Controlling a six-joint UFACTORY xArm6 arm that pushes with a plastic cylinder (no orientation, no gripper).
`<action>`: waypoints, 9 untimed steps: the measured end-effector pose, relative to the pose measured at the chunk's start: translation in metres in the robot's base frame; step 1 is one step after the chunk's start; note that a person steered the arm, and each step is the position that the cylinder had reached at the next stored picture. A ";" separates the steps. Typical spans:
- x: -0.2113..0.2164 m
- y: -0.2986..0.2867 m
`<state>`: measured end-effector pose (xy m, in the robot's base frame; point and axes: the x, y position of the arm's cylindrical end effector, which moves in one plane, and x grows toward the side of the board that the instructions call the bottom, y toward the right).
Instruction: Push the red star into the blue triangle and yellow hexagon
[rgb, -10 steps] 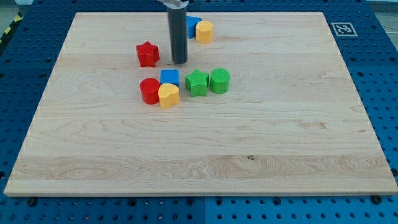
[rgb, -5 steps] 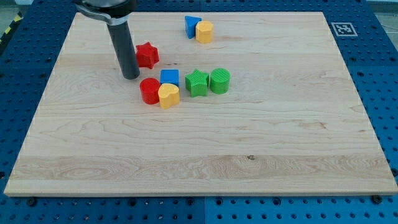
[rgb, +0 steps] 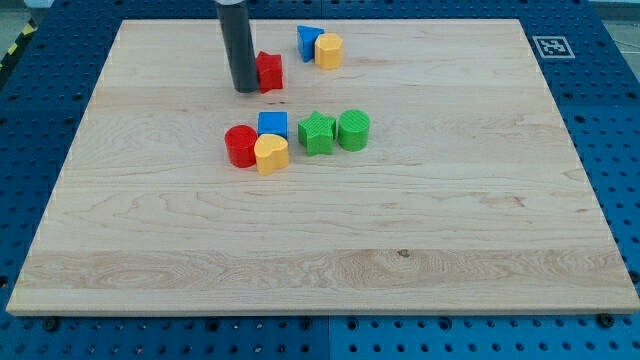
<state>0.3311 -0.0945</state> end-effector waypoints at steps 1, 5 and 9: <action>0.000 0.019; 0.010 0.056; -0.015 0.002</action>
